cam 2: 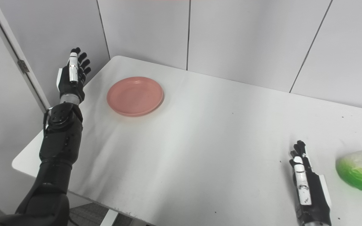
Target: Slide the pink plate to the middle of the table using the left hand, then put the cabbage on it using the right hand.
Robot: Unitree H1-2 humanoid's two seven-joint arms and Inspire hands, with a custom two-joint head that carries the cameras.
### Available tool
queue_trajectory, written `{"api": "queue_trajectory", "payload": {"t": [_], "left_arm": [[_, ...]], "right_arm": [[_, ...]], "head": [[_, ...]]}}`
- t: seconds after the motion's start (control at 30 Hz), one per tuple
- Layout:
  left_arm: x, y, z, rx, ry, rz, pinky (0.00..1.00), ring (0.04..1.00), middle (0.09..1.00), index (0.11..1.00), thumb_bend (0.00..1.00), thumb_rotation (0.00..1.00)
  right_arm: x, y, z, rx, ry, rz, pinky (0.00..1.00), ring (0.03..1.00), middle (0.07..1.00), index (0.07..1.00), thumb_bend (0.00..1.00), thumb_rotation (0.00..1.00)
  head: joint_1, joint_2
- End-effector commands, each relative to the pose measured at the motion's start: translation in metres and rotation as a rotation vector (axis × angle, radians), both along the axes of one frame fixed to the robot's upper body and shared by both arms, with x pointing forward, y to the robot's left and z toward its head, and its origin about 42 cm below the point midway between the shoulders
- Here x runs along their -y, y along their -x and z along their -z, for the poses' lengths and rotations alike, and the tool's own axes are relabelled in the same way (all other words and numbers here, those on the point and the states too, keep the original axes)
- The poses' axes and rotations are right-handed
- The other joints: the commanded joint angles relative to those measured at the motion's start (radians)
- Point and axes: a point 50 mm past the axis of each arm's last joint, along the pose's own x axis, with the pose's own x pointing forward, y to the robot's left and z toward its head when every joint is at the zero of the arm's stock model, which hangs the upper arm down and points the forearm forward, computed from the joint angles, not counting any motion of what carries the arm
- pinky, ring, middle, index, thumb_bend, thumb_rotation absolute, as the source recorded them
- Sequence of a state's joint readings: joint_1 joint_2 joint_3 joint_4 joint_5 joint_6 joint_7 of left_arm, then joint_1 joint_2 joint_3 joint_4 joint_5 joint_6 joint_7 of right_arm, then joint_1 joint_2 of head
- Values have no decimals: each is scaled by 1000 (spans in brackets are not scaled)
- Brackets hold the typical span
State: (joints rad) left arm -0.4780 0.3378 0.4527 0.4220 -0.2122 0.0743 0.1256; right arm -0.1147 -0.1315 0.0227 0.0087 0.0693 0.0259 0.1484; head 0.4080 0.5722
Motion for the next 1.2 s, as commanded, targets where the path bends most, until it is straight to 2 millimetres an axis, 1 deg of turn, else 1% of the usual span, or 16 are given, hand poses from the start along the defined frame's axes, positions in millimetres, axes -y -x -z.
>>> {"api": "queue_trajectory", "payload": {"t": [0.0, 0.1, 0.23, 0.33, 0.47, 0.63, 0.8, 0.9, 1.03, 1.17], "left_arm": [[-11, -11, -26, 60, -13, -6, 909, 910, 909, 905, 417, 1000], [-10, -13, -19, 30, 13, -6, 902, 910, 905, 903, 416, 1000], [-4, -17, -8, -6, 56, 2, 882, 906, 897, 890, 408, 1000], [2, -20, -1, -25, 70, 24, 879, 900, 892, 881, 398, 1000], [12, -29, 14, -67, 69, 39, 872, 892, 891, 880, 400, 1000], [20, -38, 25, -102, 67, 69, 884, 900, 897, 882, 394, 1000], [38, -46, 42, -133, 81, 121, 890, 906, 904, 902, 402, 1000], [51, -49, 51, -146, 101, 138, 895, 901, 900, 890, 392, 1000], [65, -49, 59, -150, 120, 181, 913, 913, 910, 895, 386, 1000], [81, -46, 65, -162, 115, 226, 906, 910, 906, 891, 401, 1000]], "right_arm": [[3, 1, -4, 7, 2, 0, 1000, 1000, 1000, 1000, 172, 1000], [3, 1, -4, 2, -1, 3, 1000, 1000, 1000, 1000, 172, 1000], [2, 2, -5, 3, 3, 4, 1000, 1000, 1000, 1000, 179, 1000], [2, 2, -4, -2, 1, 2, 1000, 1000, 1000, 1000, 205, 1000], [2, 2, -5, -3, 9, 11, 1000, 1000, 1000, 1000, 208, 1000], [1, 3, -6, -2, 15, -1, 1000, 1000, 1000, 1000, 210, 1000], [0, 4, -8, 8, 29, 8, 1000, 1000, 1000, 1000, 227, 1000], [1, 4, -7, 10, 28, 10, 1000, 1000, 1000, 1000, 231, 1000], [0, 4, -6, 10, 34, 15, 1000, 996, 1000, 1000, 239, 1000], [-2, 5, -6, 15, 11, 9, 1000, 1000, 1000, 1000, 222, 1000]], "head": [[-1, 0], [-4, 3], [-11, 5], [-14, 6], [-16, 9], [-20, 13], [-34, 21], [-42, 24], [-47, 30], [-58, 37]]}}
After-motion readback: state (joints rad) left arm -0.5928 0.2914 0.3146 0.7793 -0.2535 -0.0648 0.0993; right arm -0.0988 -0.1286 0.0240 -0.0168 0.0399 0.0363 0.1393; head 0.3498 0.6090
